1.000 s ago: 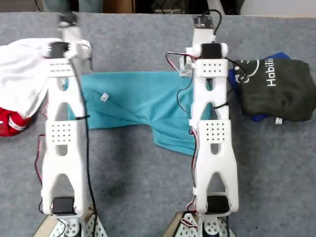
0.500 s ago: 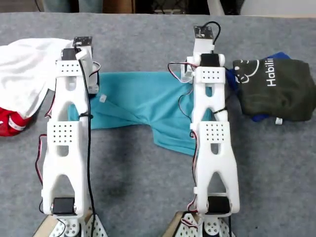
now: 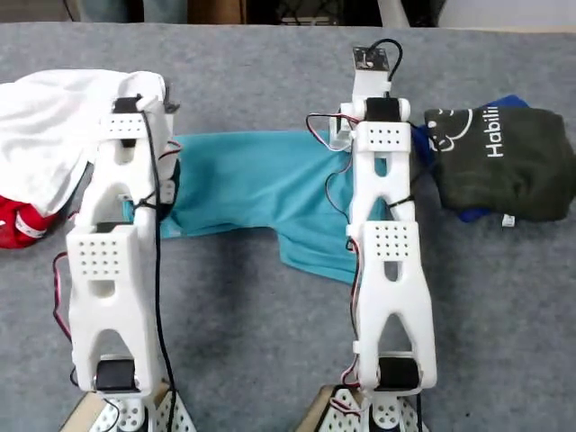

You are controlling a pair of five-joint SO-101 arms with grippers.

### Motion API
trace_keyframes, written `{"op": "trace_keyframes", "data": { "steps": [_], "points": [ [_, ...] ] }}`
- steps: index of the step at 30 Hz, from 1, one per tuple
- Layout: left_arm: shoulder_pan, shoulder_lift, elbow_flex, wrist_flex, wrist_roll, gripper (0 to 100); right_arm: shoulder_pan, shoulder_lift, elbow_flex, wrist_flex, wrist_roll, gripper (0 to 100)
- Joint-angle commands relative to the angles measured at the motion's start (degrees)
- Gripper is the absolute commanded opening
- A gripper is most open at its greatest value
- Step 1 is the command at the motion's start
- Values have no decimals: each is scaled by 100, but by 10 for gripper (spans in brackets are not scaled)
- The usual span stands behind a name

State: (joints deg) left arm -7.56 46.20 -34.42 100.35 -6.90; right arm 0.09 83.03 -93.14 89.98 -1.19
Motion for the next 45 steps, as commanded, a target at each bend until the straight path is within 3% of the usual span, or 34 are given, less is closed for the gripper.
{"op": "trace_keyframes", "data": {
  "steps": [1,9,12,15,19,21,24,27,34,41,43,45],
  "points": [
    [-321,-809,611,53,-413,28,193,40,-92,-88,18,78],
    [-760,-2620,2879,44,-1231,28,193,40,-92,-88,18,78],
    [-637,-3455,2695,-62,-1090,28,193,40,-92,-88,18,78],
    [-198,-3982,2097,-598,-448,29,193,40,-92,-88,18,78],
    [110,-3648,2290,-1987,879,29,193,40,-92,-88,18,78],
    [127,-3174,2607,-2347,1204,29,202,40,-92,-79,18,78],
    [31,-2347,2818,-2303,1204,29,202,40,-92,-79,18,78],
    [-215,-1758,2598,-1644,1204,29,202,40,-92,-79,18,78],
    [-259,-1829,1851,-404,431,29,202,40,-92,-79,18,78],
    [-418,-1987,180,-536,440,29,202,40,-92,-79,26,78],
    [-374,-1890,-303,-967,448,29,202,40,-92,-79,26,78],
    [-286,-1459,-259,-1987,457,29,202,40,-92,-79,26,78]
  ]
}}
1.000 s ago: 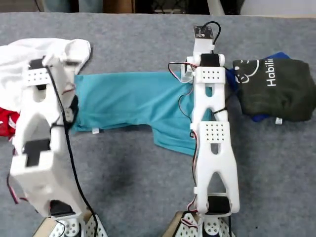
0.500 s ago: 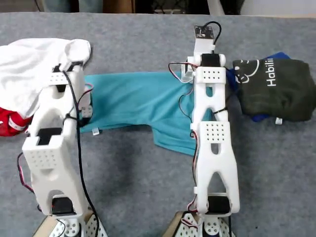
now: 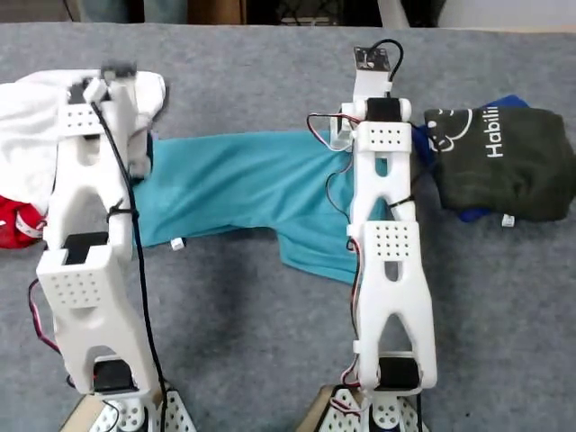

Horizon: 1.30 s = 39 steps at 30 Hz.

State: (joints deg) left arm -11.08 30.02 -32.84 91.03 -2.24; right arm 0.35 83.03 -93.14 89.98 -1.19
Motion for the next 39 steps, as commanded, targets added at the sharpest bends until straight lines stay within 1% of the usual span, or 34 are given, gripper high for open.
{"op": "trace_keyframes", "data": {
  "steps": [1,2,4,6,9,10,11,15,19,20,21,22,23,24,26,28,31,33,35,37,38,39],
  "points": [
    [75,545,-321,-1495,-9,28,176,40,-127,-53,26,78],
    [110,897,-303,-1556,18,28,176,-4,-145,79,35,78],
    [251,1565,-637,-1389,-26,27,167,-57,-268,352,62,78],
    [101,2163,-1279,-1319,167,27,149,-136,-277,404,70,78],
    [-338,2725,-2413,-1336,1204,27,176,-426,-268,422,70,78],
    [-435,2848,-2844,-1354,1459,27,185,-558,-268,431,70,78],
    [-497,2963,-3231,-1380,1503,28,211,-699,-268,431,70,78],
    [-435,3490,-4119,-1301,1187,28,255,-1446,-268,378,70,78],
    [-338,3525,-5209,-299,686,28,281,-2202,-259,343,141,78],
    [-330,3481,-5631,26,563,28,229,-2457,-251,589,545,80],
    [-330,3411,-6132,360,413,28,123,-2756,-242,993,1495,81],
    [-347,3341,-6387,607,237,28,-70,-3037,-171,1178,2558,79],
    [-338,3209,-6281,730,35,28,-123,-3363,-13,1152,3393,79],
    [-338,2971,-6211,905,-158,28,-141,-3679,163,1152,3815,79],
    [-409,2523,-6176,1020,-343,28,-237,-4426,743,1143,4018,78],
    [-558,2101,-6026,1020,-343,28,-299,-5235,1684,1143,4123,80],
    [-699,1187,-5604,1037,-352,27,-422,-6659,3758,1143,4422,82],
    [-910,369,-4673,1037,-343,27,-563,-7618,5481,1134,4738,84],
    [-1218,-888,-3371,1037,-62,27,-747,-8462,7134,1099,5196,126],
    [-1534,-2497,-1657,1029,255,28,-967,-9147,8567,958,5266,204],
    [-1631,-3253,-620,1002,264,29,-1108,-9420,9165,844,5266,237],
    [-1631,-3974,453,993,255,29,-1266,-9666,9745,695,5266,249]
  ]
}}
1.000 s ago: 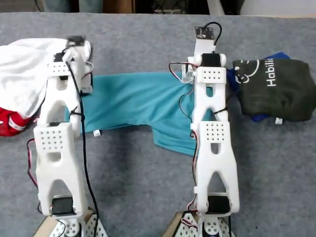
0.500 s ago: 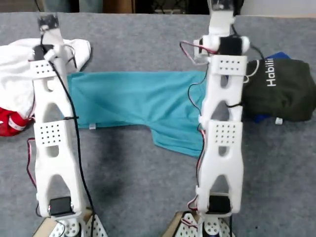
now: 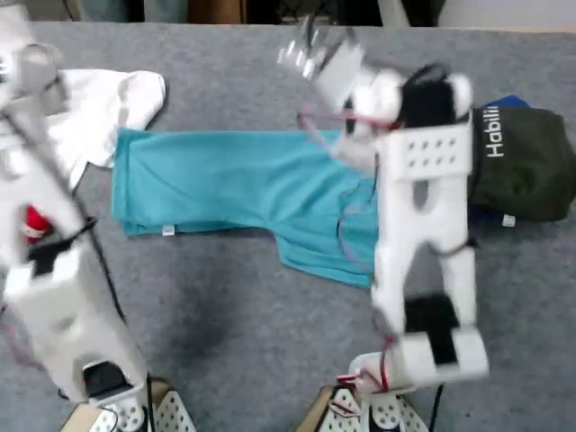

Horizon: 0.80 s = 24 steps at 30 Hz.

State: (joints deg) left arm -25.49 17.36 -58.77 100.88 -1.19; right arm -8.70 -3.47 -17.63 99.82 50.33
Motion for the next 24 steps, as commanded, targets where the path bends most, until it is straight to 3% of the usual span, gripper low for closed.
{"op": "trace_keyframes", "data": {
  "steps": [1,5,8,16,24],
  "points": [
    [-119,-3411,4084,-35,149,29,-545,-1262,2712,-440,114,243],
    [356,-5626,7987,-1538,-176,29,-1081,-2000,4541,-1196,26,246],
    [391,-6514,9631,-2259,-484,29,-1213,-2167,5666,-1873,-18,281],
    [382,-6207,9956,-2330,-659,29,-1231,-1807,6712,-2884,-229,273],
    [382,-5398,9824,-2444,-659,29,-1240,-840,6791,-3710,-316,266]
  ]
}}
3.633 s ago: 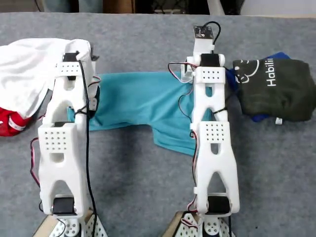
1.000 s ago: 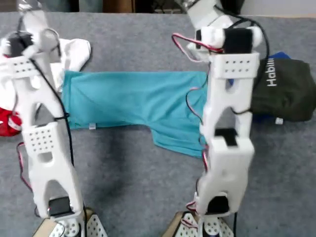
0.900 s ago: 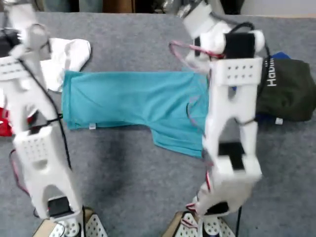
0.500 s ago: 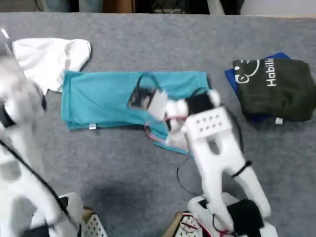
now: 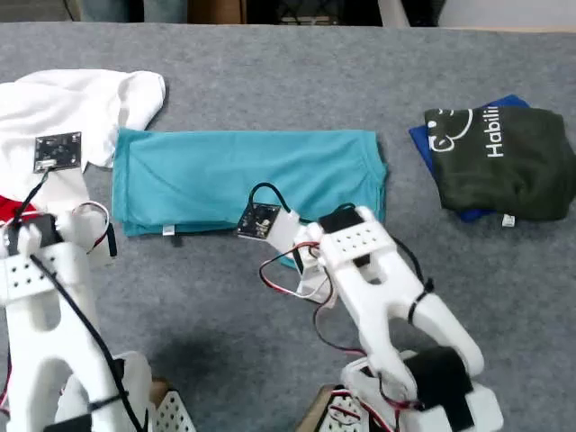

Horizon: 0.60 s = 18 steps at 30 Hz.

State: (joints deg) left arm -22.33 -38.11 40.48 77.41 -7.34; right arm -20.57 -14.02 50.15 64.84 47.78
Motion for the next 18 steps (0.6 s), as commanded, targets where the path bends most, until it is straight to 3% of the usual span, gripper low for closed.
{"op": "trace_keyframes", "data": {
  "steps": [1,18],
  "points": [
    [66,220,-110,-132,-44,29,-44,295,13,-273,-62,260],
    [66,369,-251,-149,-70,29,149,1279,-224,-1319,-88,19]
  ]
}}
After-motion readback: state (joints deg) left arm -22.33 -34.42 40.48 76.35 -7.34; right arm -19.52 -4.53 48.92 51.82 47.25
